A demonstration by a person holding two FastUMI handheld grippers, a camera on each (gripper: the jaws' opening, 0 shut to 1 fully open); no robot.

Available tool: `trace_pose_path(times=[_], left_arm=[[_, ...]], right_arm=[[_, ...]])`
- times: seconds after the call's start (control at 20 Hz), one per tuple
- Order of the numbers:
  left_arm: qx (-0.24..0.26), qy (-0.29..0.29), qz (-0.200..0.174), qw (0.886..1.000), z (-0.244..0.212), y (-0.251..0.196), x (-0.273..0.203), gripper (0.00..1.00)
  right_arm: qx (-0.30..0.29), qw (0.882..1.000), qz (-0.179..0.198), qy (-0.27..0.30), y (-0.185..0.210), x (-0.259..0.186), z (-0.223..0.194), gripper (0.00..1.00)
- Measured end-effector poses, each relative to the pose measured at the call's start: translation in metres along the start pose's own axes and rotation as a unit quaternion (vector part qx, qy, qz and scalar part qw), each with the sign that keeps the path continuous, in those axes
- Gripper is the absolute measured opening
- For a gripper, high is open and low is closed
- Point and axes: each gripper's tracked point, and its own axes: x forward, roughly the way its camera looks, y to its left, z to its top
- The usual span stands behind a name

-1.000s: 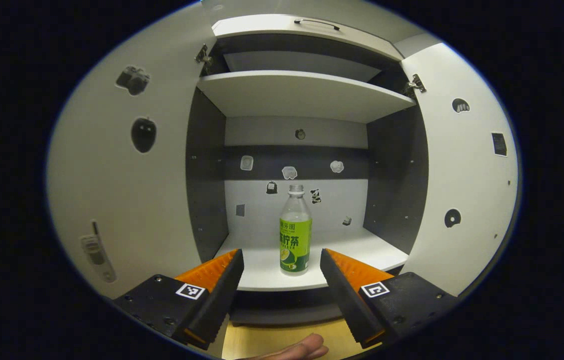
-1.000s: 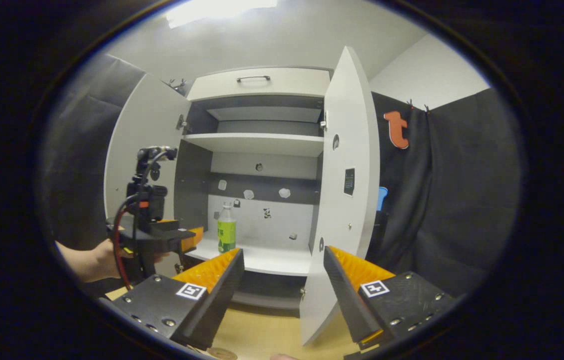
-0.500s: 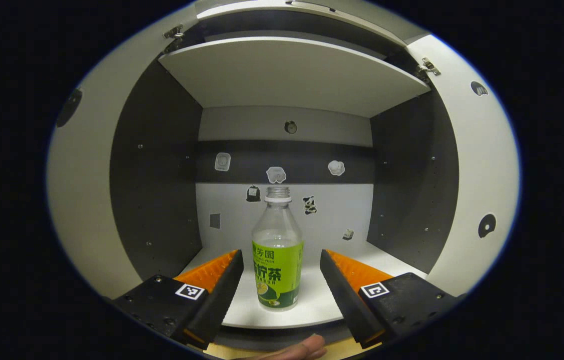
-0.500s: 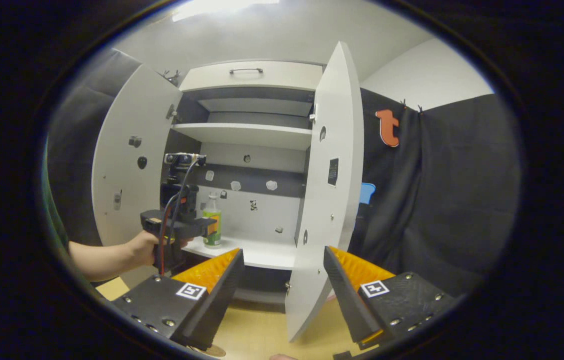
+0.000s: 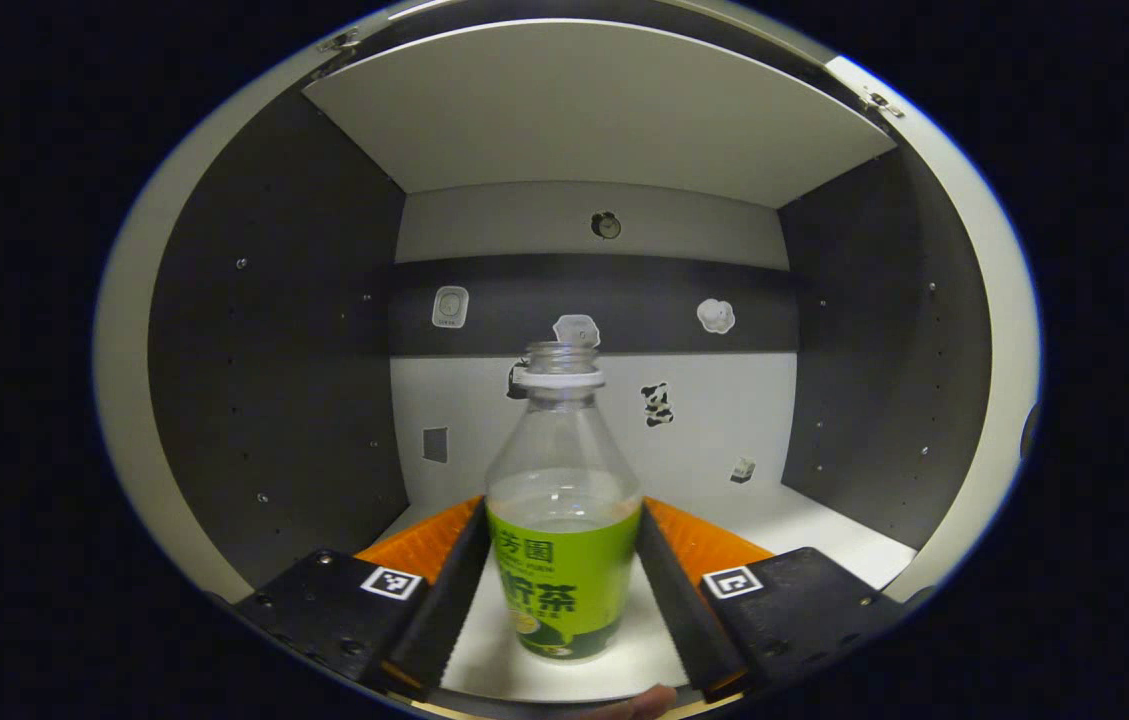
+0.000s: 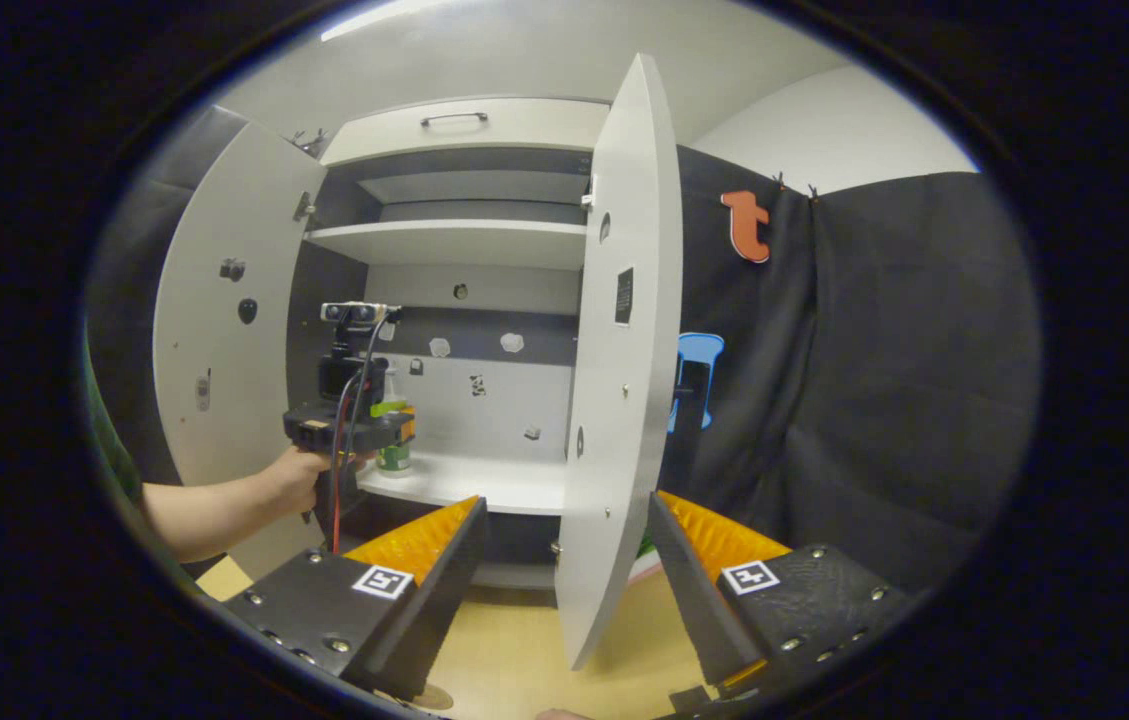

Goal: Grasp the bottle in the cabinet with the left hand and place it on the coaster, then close the right door with the right hand and the left door with the left hand.

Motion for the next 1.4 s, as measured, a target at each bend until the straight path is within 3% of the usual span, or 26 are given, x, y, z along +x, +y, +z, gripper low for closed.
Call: trace_pose_path(times=[0.05, 0.55, 0.7, 0.8, 0.95, 1.4], left_arm=[[-0.004, -0.003, -0.003, 1.0, 0.004, -0.002, -0.015, 0.8], [0.029, -0.021, -0.033, 0.999, 0.018, -0.016, -0.124, 0.8], [0.046, -0.05, -0.029, 0.997, 0.028, -0.021, -0.163, 0.79], [0.043, -0.082, -0.055, 0.994, 0.036, -0.038, -0.186, 0.79], [0.064, -0.062, -0.062, 0.994, 0.018, -0.045, -0.215, 0.79], [0.018, 0.005, -0.073, 0.997, -0.057, -0.056, -0.297, 0.8]], right_arm=[[0.002, 1.0, 0.001, 0.0, 0.0, -0.002, -0.002, 0.97], [0.038, 0.998, 0.041, 0.002, 0.014, -0.034, -0.013, 0.96], [0.054, 0.997, 0.057, -0.003, 0.019, -0.042, -0.015, 0.97], [0.067, 0.994, 0.081, -0.009, 0.028, -0.054, -0.018, 0.96], [0.065, 0.993, 0.097, -0.004, 0.029, -0.063, -0.03, 0.95], [0.086, 0.989, 0.117, 0.001, 0.005, -0.085, -0.043, 0.97]])
